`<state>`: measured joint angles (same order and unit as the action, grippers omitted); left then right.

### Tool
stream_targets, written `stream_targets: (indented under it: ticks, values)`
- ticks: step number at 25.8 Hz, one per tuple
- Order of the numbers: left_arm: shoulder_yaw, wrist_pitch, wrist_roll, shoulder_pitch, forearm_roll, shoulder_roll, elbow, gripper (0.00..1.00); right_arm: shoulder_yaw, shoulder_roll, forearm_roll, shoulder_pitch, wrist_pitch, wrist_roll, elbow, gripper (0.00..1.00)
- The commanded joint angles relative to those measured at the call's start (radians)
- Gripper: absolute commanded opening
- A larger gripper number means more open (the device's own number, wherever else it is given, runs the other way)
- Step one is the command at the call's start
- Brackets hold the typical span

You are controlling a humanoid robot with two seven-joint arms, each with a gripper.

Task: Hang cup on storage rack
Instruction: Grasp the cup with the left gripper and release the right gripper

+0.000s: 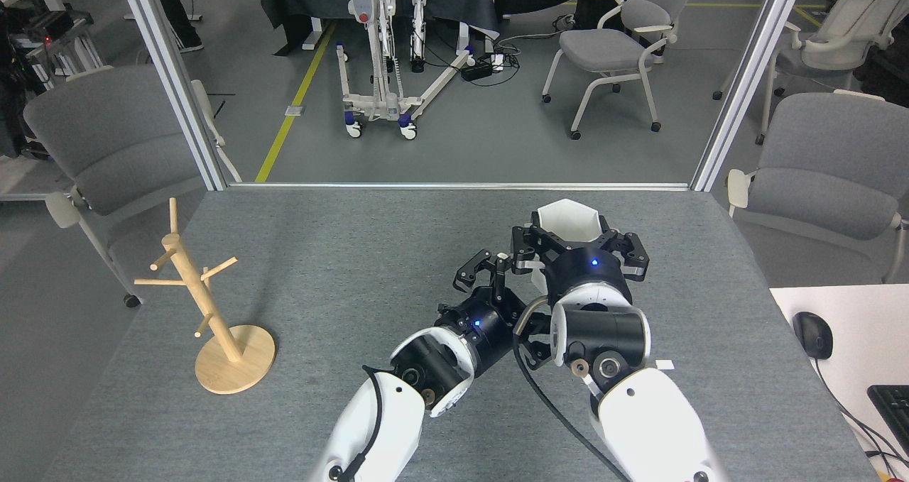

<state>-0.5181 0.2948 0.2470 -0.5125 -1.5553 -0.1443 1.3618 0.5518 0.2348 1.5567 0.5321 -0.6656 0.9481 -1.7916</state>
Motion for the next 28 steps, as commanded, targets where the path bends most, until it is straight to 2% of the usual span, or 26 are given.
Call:
stream_targets:
  ticks: [1,4,9,12,16,18,19,20,21,28]
  values:
    - [-0.017,0.006,0.009,-0.009,0.024,0.0,-0.01,0.99,0.016,-0.035,0.026,-0.017,-0.002,0.0,0.0,0.43]
    - [-0.026,0.007,0.011,-0.02,0.04,0.0,-0.029,0.99,0.031,-0.051,0.049,-0.032,-0.003,0.001,0.0,0.43]
    - [-0.026,0.006,0.064,-0.038,0.07,0.0,-0.056,0.99,0.053,-0.069,0.054,-0.04,-0.023,0.001,0.001,0.42]
    - [-0.025,-0.011,0.066,-0.049,0.118,0.0,-0.059,0.99,0.083,-0.072,0.056,-0.04,-0.026,0.001,0.005,0.41]
    - [-0.022,-0.022,0.063,-0.052,0.12,0.0,-0.078,0.97,0.094,-0.094,0.057,-0.046,-0.04,0.001,0.009,0.41]
    - [-0.022,-0.02,0.057,-0.052,0.118,0.0,-0.086,0.73,0.094,-0.107,0.065,-0.053,-0.04,0.001,0.009,0.4]
    - [-0.023,-0.019,0.057,-0.052,0.118,0.0,-0.082,0.57,0.094,-0.111,0.077,-0.055,-0.04,0.001,0.011,0.4]
    - [-0.023,-0.008,0.057,-0.05,0.12,0.002,-0.073,0.33,0.094,-0.117,0.083,-0.06,-0.038,0.001,0.011,0.4]
    - [-0.023,0.003,0.057,-0.043,0.123,0.003,-0.067,0.0,0.094,-0.123,0.085,-0.063,-0.037,0.001,0.011,0.4]
    - [-0.016,0.032,0.055,-0.043,0.124,0.003,-0.066,0.0,0.093,-0.132,0.086,-0.064,-0.028,0.006,0.014,0.48]
